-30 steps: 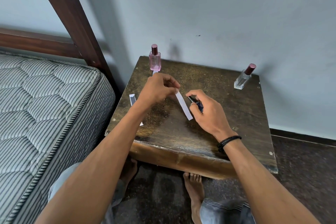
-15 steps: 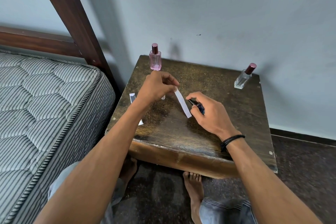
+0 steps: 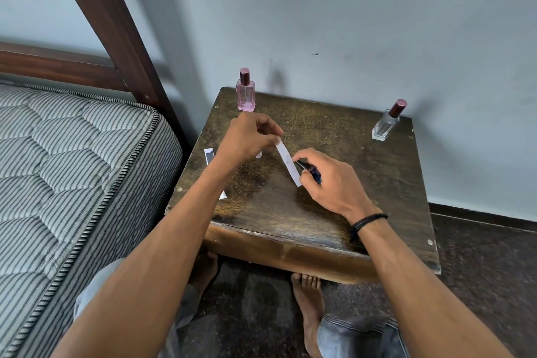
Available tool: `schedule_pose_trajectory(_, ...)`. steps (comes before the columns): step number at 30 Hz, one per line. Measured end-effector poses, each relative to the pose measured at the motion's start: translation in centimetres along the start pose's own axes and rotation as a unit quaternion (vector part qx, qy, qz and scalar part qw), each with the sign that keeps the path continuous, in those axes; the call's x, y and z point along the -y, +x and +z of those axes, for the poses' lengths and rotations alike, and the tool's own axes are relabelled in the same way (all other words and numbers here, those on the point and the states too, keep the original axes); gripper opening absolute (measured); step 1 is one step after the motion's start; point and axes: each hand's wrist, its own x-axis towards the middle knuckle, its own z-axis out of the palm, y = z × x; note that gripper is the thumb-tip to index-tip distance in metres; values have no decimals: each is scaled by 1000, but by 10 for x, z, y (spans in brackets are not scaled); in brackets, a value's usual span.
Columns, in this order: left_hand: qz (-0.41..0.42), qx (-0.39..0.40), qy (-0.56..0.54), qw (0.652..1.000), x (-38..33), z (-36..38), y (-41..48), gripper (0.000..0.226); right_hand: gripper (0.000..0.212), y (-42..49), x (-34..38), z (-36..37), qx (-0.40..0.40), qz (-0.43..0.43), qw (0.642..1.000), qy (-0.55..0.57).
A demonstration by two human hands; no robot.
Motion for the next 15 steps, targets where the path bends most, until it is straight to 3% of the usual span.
schedule_pose_trajectory(8, 0, -5, 23, 1000, -2, 0, -2, 12, 26, 2, 1, 1, -1, 13, 1000, -6)
schedule_pose_trajectory(15, 48, -47, 138, 988, -21, -1, -6, 17, 27, 3, 0, 0, -1, 15, 1000, -2)
